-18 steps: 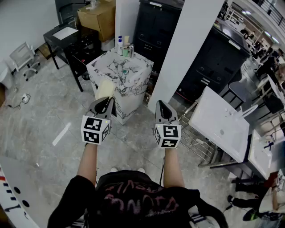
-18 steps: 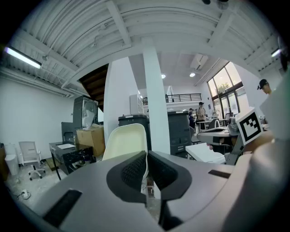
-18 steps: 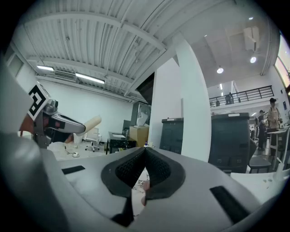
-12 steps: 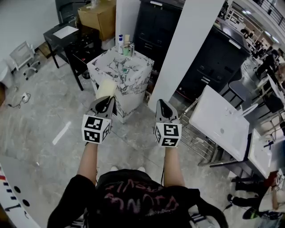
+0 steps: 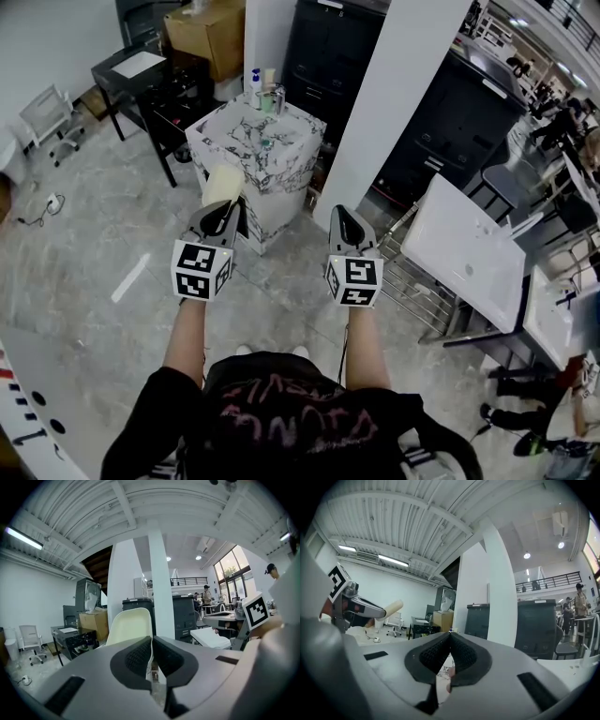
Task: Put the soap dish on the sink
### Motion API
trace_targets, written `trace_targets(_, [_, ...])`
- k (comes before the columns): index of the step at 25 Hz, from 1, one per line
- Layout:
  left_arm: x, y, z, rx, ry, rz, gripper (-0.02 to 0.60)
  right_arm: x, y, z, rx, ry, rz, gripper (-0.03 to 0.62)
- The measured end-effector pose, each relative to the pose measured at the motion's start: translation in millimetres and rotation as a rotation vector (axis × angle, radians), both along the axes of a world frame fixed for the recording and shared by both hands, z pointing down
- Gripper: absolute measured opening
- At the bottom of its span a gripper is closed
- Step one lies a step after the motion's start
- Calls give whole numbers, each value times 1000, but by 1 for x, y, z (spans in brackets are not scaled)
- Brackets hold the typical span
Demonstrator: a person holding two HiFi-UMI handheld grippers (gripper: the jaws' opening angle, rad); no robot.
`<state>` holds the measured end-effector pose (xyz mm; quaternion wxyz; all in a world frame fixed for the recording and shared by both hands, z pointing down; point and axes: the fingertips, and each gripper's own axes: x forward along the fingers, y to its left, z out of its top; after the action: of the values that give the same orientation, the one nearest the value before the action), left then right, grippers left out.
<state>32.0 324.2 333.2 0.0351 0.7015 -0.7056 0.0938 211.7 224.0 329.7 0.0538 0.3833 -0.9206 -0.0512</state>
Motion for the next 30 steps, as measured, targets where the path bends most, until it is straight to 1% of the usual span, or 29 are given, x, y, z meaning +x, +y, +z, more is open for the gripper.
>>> trace_targets(12, [-30,27,11,-5,13,24,25,-37,32,9,20,39,-4,14])
trace_targets(19, [-44,40,23,-19,27,43,25,-50,51,15,33,56,5,15])
trace_targets(26, [-52,24,25,-18,27,66,25,-53,40,19,30,55,31,15])
trace_targets(30, [-53,7,32,-34,25,82,25,-55,24,26,19,55,38,14])
